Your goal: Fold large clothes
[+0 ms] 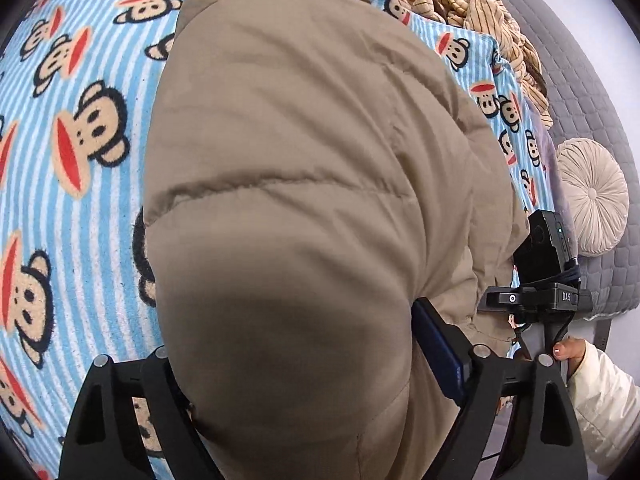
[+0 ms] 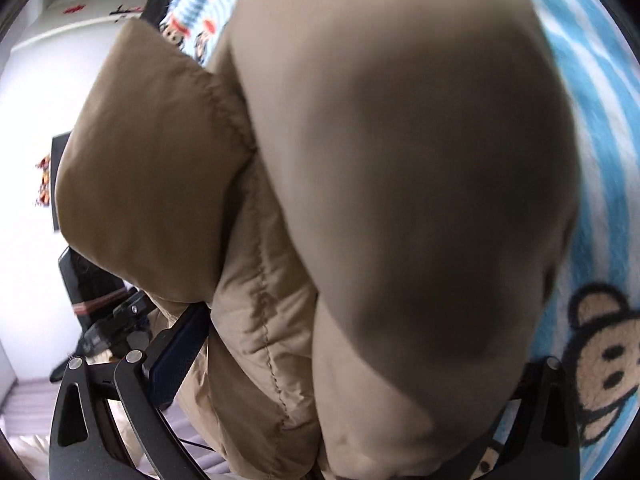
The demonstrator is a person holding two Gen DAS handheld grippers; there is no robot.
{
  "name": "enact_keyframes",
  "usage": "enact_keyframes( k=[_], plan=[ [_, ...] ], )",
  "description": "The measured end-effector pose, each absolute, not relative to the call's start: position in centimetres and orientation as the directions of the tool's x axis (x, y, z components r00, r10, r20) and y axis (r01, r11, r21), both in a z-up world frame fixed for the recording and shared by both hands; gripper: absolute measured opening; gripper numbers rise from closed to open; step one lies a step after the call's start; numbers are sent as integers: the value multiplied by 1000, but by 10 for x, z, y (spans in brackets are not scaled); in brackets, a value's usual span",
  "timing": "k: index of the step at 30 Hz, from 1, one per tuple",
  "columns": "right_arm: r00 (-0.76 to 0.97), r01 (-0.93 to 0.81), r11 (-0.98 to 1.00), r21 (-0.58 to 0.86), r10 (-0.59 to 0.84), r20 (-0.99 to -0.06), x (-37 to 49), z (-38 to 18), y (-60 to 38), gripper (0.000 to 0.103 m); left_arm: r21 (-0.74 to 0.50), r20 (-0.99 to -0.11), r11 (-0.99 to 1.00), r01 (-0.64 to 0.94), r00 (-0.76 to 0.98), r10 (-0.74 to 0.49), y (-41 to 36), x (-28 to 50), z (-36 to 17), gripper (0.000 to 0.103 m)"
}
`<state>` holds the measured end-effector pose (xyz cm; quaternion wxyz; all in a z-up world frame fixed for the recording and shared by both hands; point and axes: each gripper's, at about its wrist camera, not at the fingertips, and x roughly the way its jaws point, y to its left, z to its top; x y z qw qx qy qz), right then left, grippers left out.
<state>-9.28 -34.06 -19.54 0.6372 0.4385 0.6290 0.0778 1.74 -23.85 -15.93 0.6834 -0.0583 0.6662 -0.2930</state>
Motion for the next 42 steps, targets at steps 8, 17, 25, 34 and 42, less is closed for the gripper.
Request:
enact_keyframes(
  k=[8, 17, 25, 34, 42],
  plan=[
    [292, 373, 560, 740, 686, -666, -84, -164, -317, 69, -443, -870, 793, 417, 13, -493, -248, 10, -113, 83],
    [338, 270, 595, 757, 678, -653, -46, -126, -248, 69, -455, -836, 785, 420, 103, -539, -172, 45, -70, 83],
    [373, 218, 629, 746, 653, -659, 12, -123, -142, 69, -429, -833, 795, 429, 153, -531, -46, 111, -67, 83],
    [314, 318, 708, 631, 549, -774, 75, -175, -57, 71, -423, -884, 883, 202, 121, -451, 58, 168, -151, 85],
    [288, 349, 824, 446, 359, -888, 54, -138, -53, 76, -362, -851, 918, 161, 344, -396, 103, 177, -101, 85]
  ],
)
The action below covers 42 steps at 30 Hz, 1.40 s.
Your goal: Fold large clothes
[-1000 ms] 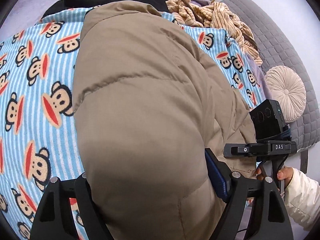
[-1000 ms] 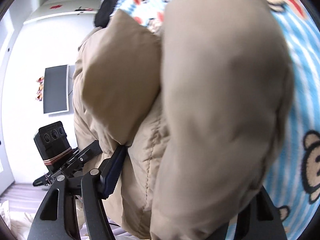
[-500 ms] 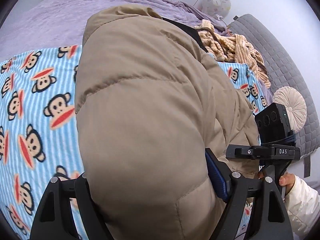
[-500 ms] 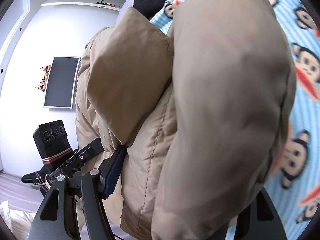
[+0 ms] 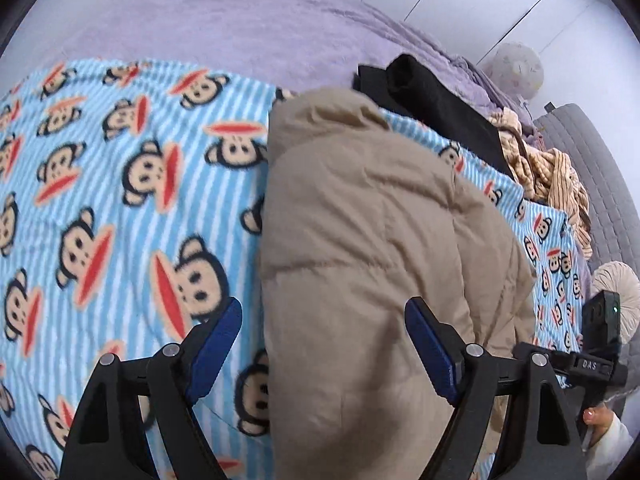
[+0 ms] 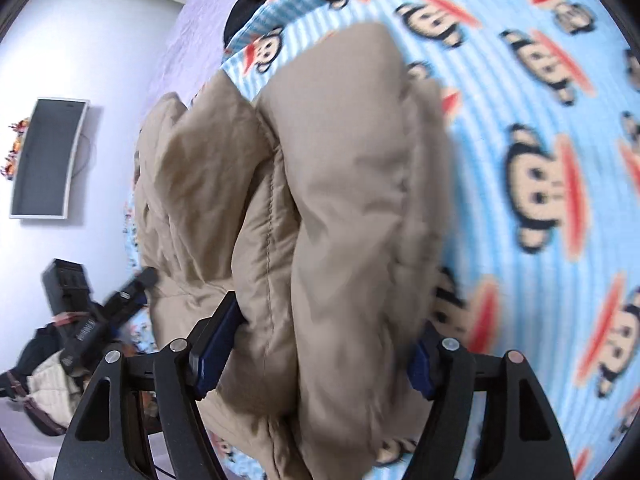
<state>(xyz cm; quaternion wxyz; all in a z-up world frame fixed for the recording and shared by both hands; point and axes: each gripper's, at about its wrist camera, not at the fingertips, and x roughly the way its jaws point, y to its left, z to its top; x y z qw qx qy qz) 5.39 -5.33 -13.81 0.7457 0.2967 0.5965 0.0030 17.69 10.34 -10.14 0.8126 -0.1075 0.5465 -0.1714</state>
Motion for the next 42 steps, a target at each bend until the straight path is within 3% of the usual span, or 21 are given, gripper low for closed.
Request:
enact_keyframes(
  k=[3, 7, 9, 11, 16, 19, 22, 27, 37, 42],
  plan=[
    [342, 374, 844, 383, 258, -903, 36, -106, -70, 76, -299, -848, 937, 180, 400, -347, 97, 202, -89, 85],
    [405, 269, 842, 468, 342, -848, 13, -76, -50, 73, -323, -857, 924, 204, 351, -377, 65, 226, -103, 85],
    [377, 197, 866, 460, 366, -851, 15, -71, -32, 51, -289, -875, 932, 217, 336, -349, 36, 225, -112, 85],
    [337, 146, 901, 408, 342, -877, 14, -76, -8, 40, -200, -893, 949, 244, 353, -279, 12, 222, -120, 85],
    [218, 164, 953, 256, 218, -951, 6, -126, 4, 35, -100, -903, 952, 290, 375, -209, -20, 208, -125, 86],
    [180, 254, 923, 290, 249, -951, -8, -163, -16, 30, -92, -902, 945, 315, 376, -213, -16, 199, -117, 86],
    [189, 331, 874, 355, 307, -933, -17, -178, -28, 31, -90, -895, 937, 336, 385, -224, 1, 180, -103, 86],
    [185, 301, 889, 344, 299, -936, -27, -171, -23, 31, -107, -890, 944, 312, 393, -230, 44, 133, -89, 86],
    [144, 310, 902, 300, 268, -953, -16, -162, -5, 34, -100, -948, 957, 272, 265, -175, 73, 64, -111, 86],
    [130, 314, 909, 273, 243, -961, -19, -146, 10, 46, -107, -954, 957, 269, 242, -175, 75, 59, -108, 86]
  ],
)
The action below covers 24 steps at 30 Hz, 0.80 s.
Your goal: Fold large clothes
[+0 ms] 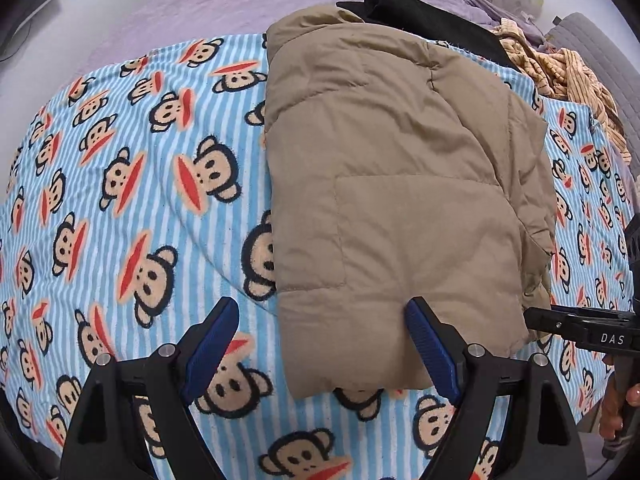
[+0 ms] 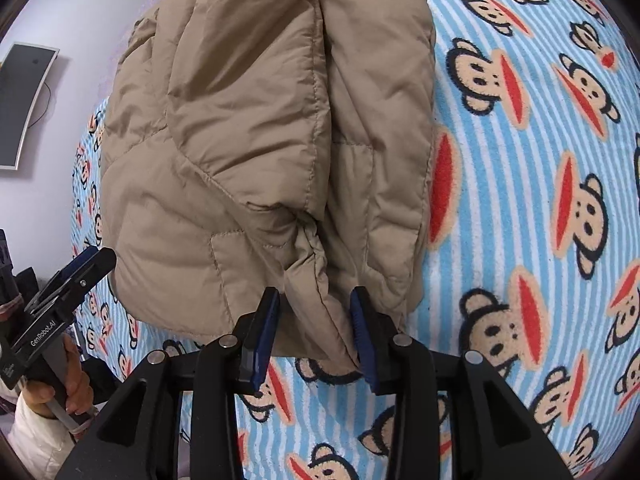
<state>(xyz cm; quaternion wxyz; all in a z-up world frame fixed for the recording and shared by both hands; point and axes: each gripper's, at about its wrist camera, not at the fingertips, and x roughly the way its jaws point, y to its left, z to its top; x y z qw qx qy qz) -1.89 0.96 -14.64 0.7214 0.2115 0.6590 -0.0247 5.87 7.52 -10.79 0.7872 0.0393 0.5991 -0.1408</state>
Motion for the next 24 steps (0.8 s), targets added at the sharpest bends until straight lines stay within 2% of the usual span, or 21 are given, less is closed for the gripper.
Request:
enact_keyframes(
  k=[3, 6, 16, 24],
  plan=[
    [129, 317, 912, 260, 230, -964, -19, -142, 17, 49, -110, -955, 956, 270, 239, -178, 78, 56, -107, 88],
    [130, 323, 914, 247, 216, -968, -18, -138, 22, 49, -89, -953, 956, 278, 255, -163, 81, 55, -106, 102],
    [148, 346, 915, 209, 167, -975, -14, -134, 35, 50, -94, -953, 954, 286, 251, -169, 89, 61, -114, 102],
    [309, 388, 902, 189, 66, -949, 42, -95, 28, 50, -74, -961, 945, 318, 230, -153, 80, 73, -124, 102]
  ],
)
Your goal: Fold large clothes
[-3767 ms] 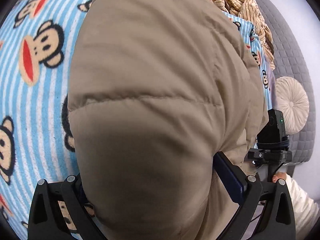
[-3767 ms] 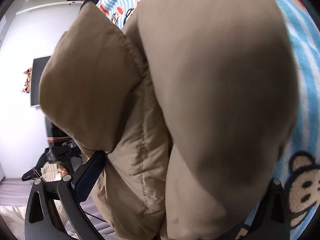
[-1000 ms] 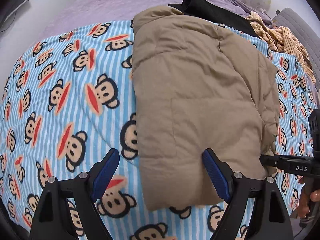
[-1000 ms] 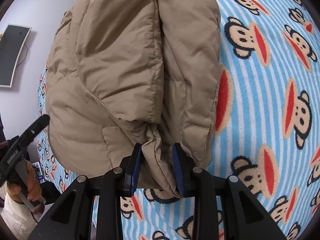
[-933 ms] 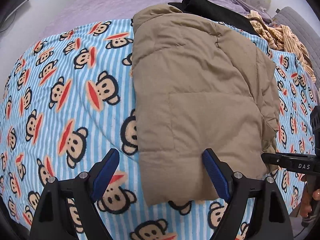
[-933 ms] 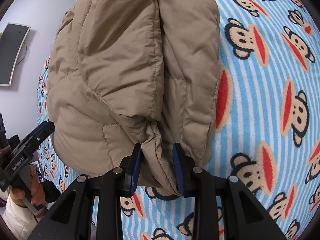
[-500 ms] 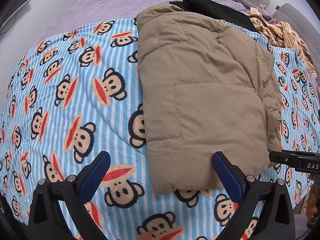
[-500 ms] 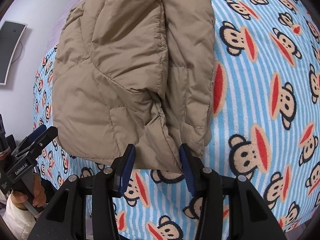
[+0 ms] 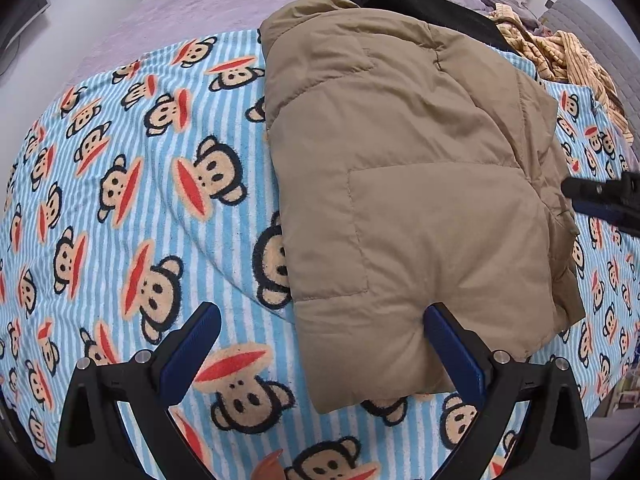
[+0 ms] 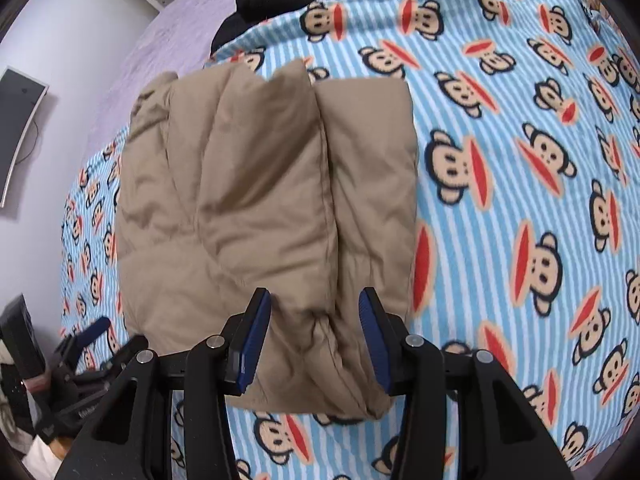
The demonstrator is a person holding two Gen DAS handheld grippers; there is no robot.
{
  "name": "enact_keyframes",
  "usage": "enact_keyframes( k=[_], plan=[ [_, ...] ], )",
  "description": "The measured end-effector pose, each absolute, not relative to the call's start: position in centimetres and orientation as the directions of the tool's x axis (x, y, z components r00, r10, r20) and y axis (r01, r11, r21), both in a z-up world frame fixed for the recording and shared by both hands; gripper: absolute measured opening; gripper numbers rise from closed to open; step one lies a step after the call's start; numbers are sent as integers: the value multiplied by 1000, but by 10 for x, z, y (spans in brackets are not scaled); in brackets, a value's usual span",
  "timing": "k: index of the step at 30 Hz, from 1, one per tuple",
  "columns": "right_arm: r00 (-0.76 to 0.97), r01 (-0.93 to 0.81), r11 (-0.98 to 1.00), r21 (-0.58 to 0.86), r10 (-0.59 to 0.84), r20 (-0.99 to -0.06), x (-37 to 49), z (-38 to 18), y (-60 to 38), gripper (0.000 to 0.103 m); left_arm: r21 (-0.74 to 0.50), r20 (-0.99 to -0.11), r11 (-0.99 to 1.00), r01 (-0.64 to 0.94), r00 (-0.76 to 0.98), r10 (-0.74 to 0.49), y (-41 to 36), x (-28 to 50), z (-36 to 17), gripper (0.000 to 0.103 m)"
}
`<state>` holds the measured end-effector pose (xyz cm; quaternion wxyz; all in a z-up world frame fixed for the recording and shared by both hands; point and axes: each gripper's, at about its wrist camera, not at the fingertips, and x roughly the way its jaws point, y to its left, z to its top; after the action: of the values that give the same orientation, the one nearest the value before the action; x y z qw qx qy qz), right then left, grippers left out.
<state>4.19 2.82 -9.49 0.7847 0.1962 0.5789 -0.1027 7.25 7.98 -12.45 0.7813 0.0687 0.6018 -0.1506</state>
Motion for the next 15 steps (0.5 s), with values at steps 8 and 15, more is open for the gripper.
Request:
enact_keyframes(
  k=[8, 15],
  plan=[
    [240, 416, 907, 66, -39, -970, 113, -130, 26, 50, -86, -967, 950, 301, 204, -152, 78, 81, -134, 102],
    [217, 412, 909, 60, -34, -976, 116, -142, 23, 53, -68, -963, 950, 305, 228, -143, 74, 79, -128, 102]
  ],
)
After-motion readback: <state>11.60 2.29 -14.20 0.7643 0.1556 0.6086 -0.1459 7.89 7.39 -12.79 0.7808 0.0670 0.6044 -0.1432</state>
